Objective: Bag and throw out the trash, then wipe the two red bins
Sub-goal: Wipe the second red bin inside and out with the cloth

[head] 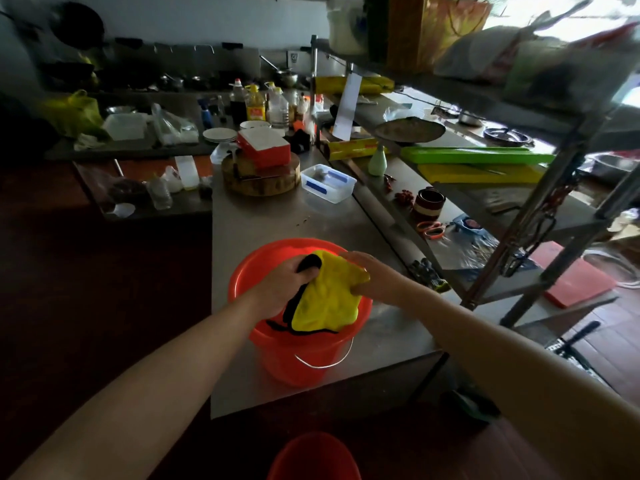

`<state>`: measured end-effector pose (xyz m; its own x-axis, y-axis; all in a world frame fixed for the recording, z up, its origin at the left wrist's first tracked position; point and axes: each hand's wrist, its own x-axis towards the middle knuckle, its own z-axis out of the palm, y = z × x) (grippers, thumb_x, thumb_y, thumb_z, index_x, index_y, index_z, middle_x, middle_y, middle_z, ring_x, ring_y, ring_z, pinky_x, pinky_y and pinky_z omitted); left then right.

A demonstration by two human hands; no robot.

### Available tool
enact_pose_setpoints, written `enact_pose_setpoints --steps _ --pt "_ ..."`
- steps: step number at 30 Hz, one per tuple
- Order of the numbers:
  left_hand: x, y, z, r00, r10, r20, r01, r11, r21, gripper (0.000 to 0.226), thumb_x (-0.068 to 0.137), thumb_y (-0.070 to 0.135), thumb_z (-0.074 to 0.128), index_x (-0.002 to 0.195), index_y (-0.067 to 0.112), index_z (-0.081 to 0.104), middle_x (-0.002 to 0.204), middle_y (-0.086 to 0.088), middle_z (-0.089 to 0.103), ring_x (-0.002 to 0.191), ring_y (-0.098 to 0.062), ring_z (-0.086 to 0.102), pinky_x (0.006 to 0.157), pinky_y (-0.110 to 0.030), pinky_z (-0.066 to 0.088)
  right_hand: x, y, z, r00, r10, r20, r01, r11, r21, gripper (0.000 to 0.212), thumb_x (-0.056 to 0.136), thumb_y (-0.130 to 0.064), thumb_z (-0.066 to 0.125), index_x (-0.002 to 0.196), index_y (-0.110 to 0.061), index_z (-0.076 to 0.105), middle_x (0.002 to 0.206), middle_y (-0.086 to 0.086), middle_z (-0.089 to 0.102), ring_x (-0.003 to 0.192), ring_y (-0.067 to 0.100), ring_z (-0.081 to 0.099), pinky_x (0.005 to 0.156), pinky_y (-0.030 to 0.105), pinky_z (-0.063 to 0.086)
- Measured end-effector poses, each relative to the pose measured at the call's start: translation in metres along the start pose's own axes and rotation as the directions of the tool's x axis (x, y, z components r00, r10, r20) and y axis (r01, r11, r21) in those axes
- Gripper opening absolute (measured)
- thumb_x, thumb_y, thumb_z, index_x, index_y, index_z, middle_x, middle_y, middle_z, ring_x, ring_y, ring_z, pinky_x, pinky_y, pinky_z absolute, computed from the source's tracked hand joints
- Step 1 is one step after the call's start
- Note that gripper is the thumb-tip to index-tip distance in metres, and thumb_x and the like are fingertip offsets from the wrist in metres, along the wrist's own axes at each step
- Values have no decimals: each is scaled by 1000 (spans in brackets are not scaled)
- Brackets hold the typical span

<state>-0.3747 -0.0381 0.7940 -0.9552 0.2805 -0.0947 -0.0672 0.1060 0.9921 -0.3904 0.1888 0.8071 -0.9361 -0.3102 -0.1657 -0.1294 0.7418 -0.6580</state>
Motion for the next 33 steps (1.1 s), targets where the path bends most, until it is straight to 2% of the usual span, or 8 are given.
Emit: enact_pose_setpoints --steps 4,6,8,12,15,21,25,33 --pt "4 2 17 999 -15 50 16 999 -35 30 104 12 53 132 9 60 126 -7 68 118 -21 64 99 -32 51 4 12 -17 993 94 68 -86 990 -114 59 89 -20 75 143 -17 52 137 3 55 130 24 51 100 28 43" --pt "8 0 23 999 6 34 -7 999 37 32 104 16 53 136 12 59 129 -2 67 120 -16 62 102 -31 48 4 23 -24 997 54 60 -50 996 -72 27 88 -21 76 112 -16 64 100 -4 61 103 21 59 76 23 46" --pt "10 -5 28 1000 29 -10 -27 990 138 29 105 16 52 133 15 60 126 1 67 118 -13 61 102 -29 47 3 32 -32 998 23 54 -20 999 -46 18 87 -20 77 95 -16 62 84 -6 56 88 17 55 65 23 41" --pt "8 -30 42 993 45 -112 23 842 539 24 105 20 48 117 8 65 112 -11 70 108 -28 64 89 -40 48 3 43 -59 1000 -13 10 14 995 -97 20 87 -22 76 103 -15 67 90 0 59 85 16 55 65 27 42" --pt "-5 -50 59 992 15 -129 81 704 706 31 105 35 46 119 13 63 111 -10 69 106 -30 64 78 -35 46 8 47 -86 999 -25 -45 23 999 -39 27 87 -19 75 112 -16 67 99 3 62 82 12 56 68 28 46" --pt "-19 -89 109 988 -38 -149 153 282 947 44 99 51 46 126 19 58 120 -6 64 116 -28 60 96 -41 46 18 43 -119 990 -120 -74 114 990 -85 19 86 -12 71 103 -6 66 93 9 63 83 19 60 67 31 48" --pt "-16 -102 121 977 -16 -213 209 268 940 33 101 43 48 121 20 58 115 -3 64 113 -26 61 96 -41 43 16 46 -116 985 -170 -7 156 918 -364 24 86 -20 68 107 -9 68 102 8 62 93 21 58 67 28 46" --pt "-6 -97 102 937 79 -340 304 291 907 30 102 33 50 131 23 54 126 0 64 120 -26 55 112 -44 27 13 60 -100 975 -189 117 222 824 -522 31 85 -19 61 115 -16 70 106 -1 59 103 20 56 81 27 43"
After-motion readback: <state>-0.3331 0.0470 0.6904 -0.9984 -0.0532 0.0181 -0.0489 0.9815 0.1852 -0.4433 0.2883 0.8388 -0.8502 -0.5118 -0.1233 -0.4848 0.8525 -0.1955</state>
